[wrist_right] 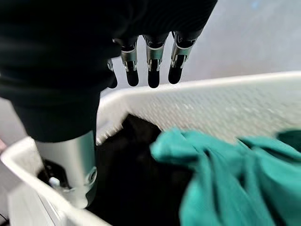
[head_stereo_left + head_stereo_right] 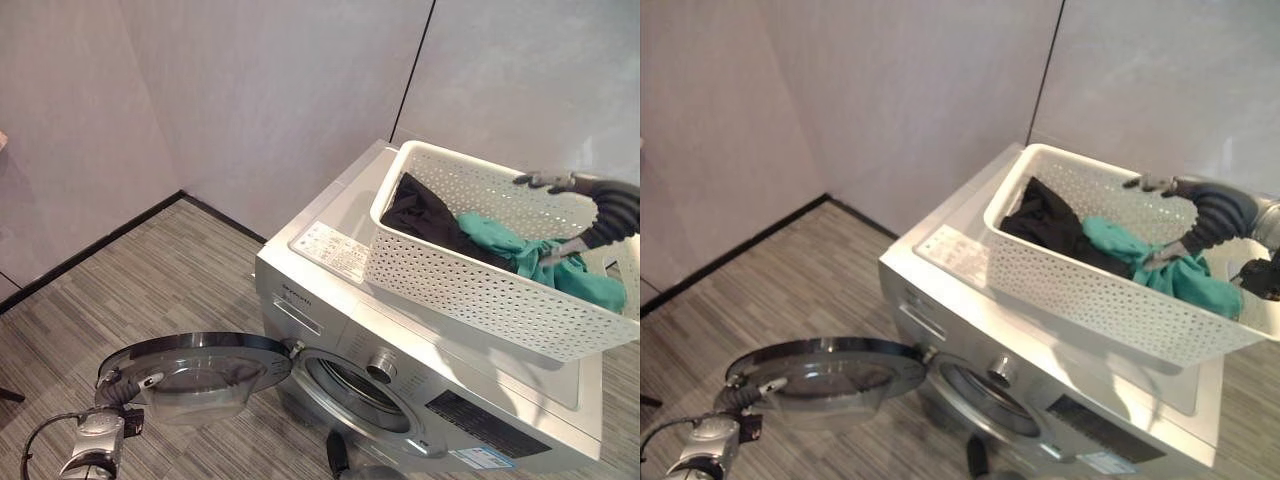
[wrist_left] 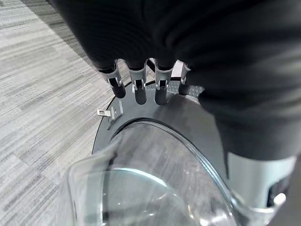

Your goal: Grab the laundry basket,head to the washer,open it,put in the laundry and shut it.

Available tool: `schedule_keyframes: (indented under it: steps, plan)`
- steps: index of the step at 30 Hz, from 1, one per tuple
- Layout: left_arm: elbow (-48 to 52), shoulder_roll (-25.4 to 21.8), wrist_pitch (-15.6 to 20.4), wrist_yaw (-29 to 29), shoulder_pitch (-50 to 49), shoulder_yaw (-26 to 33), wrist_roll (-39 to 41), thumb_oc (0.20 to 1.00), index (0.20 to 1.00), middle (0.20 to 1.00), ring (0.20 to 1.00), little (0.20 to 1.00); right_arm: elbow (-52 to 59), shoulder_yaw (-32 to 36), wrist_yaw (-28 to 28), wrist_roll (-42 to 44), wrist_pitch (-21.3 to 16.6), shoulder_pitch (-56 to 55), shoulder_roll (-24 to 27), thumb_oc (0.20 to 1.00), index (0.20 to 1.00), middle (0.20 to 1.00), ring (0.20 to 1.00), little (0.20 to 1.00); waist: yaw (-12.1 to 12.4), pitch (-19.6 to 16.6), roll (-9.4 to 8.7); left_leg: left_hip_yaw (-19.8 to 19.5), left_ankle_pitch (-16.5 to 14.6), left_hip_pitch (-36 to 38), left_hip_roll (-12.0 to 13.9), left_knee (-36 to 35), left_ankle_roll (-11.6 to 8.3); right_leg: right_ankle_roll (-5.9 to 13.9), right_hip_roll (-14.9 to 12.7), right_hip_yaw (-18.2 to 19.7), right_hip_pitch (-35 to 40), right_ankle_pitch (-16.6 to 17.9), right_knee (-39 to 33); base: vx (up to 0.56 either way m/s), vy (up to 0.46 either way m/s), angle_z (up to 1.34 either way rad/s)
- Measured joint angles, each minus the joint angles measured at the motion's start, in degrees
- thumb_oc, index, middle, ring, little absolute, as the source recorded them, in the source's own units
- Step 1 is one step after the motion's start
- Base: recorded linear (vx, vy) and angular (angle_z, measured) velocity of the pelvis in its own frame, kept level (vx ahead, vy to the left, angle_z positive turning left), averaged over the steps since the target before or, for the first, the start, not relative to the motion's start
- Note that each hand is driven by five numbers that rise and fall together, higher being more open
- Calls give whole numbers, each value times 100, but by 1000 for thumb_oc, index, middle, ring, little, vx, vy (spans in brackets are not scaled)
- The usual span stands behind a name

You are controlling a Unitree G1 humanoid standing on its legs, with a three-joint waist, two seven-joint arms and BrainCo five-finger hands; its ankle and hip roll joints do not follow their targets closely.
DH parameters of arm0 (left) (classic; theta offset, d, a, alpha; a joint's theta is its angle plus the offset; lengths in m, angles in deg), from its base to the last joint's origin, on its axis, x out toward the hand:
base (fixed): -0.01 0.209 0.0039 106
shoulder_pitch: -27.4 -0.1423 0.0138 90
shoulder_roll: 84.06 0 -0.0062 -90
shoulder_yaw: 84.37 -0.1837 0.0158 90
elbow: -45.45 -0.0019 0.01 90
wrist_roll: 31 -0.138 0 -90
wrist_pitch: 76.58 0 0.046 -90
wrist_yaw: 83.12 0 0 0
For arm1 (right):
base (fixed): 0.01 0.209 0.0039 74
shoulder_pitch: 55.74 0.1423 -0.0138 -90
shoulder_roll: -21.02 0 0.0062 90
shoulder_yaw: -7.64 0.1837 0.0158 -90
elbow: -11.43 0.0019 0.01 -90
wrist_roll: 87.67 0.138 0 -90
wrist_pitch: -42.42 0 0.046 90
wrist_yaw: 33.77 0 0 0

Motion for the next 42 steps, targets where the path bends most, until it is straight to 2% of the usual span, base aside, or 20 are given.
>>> schedule_keyframes:
  steps: [3, 6, 8, 11, 15, 24, 26, 31, 33, 35, 37, 38, 41, 42]
  plan:
    - [1, 7, 17, -37, -84, 7, 38, 1000, 1000, 1000, 1000, 1000, -375, -71, 56, -272, 2, 51, 90, 1000, 1000, 1000, 1000, 1000, 4, -43, 16, 33, -1, 3, 6, 0, 1, 3, 10, 20, -8, -2, 0, -2, 5, -4]
    - [27, 13, 21, -141, -170, 118, 65, 1000, 1000, 1000, 1000, 1000, -797, -445, 111, -593, -6, 398, 116, 1000, 1000, 1000, 1000, 1000, 32, -71, 18, 112, -5, 7, 1, 0, 9, 20, 15, 63, -35, 10, -1, -11, 5, -9]
    - [79, 27, 32, -172, -213, 117, 240, 1000, 1000, 1000, 1000, 1000, -1140, -1167, 155, -724, 1, 1068, 116, 1000, 1000, 1000, 1000, 1000, 48, -93, 25, 144, -8, -28, -19, 0, 15, 44, 6, 105, -92, 33, -2, -15, -1, -10]
    - [219, 94, 35, -211, -302, 107, 458, 1000, 1000, 1000, 1000, 1000, -1628, -2968, 158, -1064, 7, 2634, 94, 1000, 1000, 1000, 1000, 1000, 122, -109, 92, 145, 4, -130, -22, 1, 22, 18, 6, 109, -203, 83, -2, -28, -2, -2]
    - [352, 201, 121, -241, -328, 99, 565, 1000, 1000, 1000, 1000, 1000, -2124, -4561, 148, -1258, 15, 4315, 3, 1000, 1000, 1000, 1000, 1000, 230, -59, 175, 91, 48, -337, -11, 0, 17, -4, -20, 55, -378, 111, -3, -39, -7, 6]
    - [470, 179, 246, -241, -234, 128, 749, 1000, 1000, 1000, 1000, 1000, -2113, -4758, 154, -1258, 9, 4379, -241, 1000, 1000, 1000, 1000, 1000, 287, 307, 259, -5, 98, -604, 15, 2, -34, -43, 12, -10, -605, 141, 0, -21, -6, 3]
    - [627, 127, 276, -241, -158, 128, 914, 1000, 1000, 1000, 1000, 1000, -2167, -4927, 158, -1258, 12, 4405, -363, 1000, 1000, 1000, 1000, 1000, 308, 494, 238, -10, 115, -630, 10, 0, -30, -39, -4, 3, -638, 161, -1, 0, 0, 0]
    - [673, 62, 420, -239, -72, 146, 953, 1000, 1000, 1000, 1000, 1000, -2147, -5231, 310, -1492, 15, 4656, -401, 1000, 1000, 1000, 1000, 1000, 351, 537, 222, -14, 138, -797, 30, 1, -38, -45, 23, -34, -797, 177, 1, -16, -10, 2]
    - [730, 38, 453, -239, -30, 146, 1141, 1000, 1000, 1000, 1000, 1000, -2173, -5568, 398, -1747, 11, 5028, -415, 1000, 1000, 1000, 1000, 1000, 345, 610, 156, -14, 138, -805, 20, 1, -38, -40, 1, -29, -801, 175, 0, -13, -8, 2]
    - [990, -78, 519, -232, -37, 146, 1337, 1000, 1000, 1000, 1000, 1000, -2142, -5982, 452, -2054, 13, 5313, -407, 1000, 1000, 1000, 1000, 1000, 367, 692, 6, -49, 167, -900, 21, 1, -48, -38, 0, -59, -873, 181, -1, -54, -30, 7]
    - [1168, -254, 625, -222, 11, 140, 1397, 1000, 1000, 1000, 1000, 1000, -2155, -6056, 458, -2384, 51, 5611, -465, 1000, 1000, 1000, 1000, 1000, 382, 760, -109, -91, 229, -1107, 35, 2, -91, -55, 6, -100, -1059, 249, 0, -43, -56, 8]
    - [1169, -255, 625, -220, 15, 140, 1400, 1000, 1000, 1000, 1000, 1000, -2161, -6027, 460, -2386, 61, 5575, -510, 200, 200, 200, 200, 200, 384, 770, -91, -100, 231, -1113, 45, 2, -94, -55, 12, -116, -1060, 248, 1, -25, -43, 8]
    - [1168, -302, 659, -218, 0, 120, 1418, 1000, 1000, 1000, 1000, 1000, -2309, -5095, 479, -2396, 134, 4928, -785, 200, 200, 200, 200, 200, 361, 750, -114, -173, 250, -1182, 44, 1, -99, -44, -11, -156, -1094, 237, -1, -9, -10, 8]
    - [1127, -290, 656, -219, 35, 94, 1424, 1000, 1000, 1000, 1000, 1000, -2287, -5032, 502, -2419, 143, 4910, -777, 200, 200, 200, 200, 200, 361, 786, -49, -166, 252, -1181, 28, 2, -97, -42, -19, -149, -1096, 238, 0, -11, -7, 7]
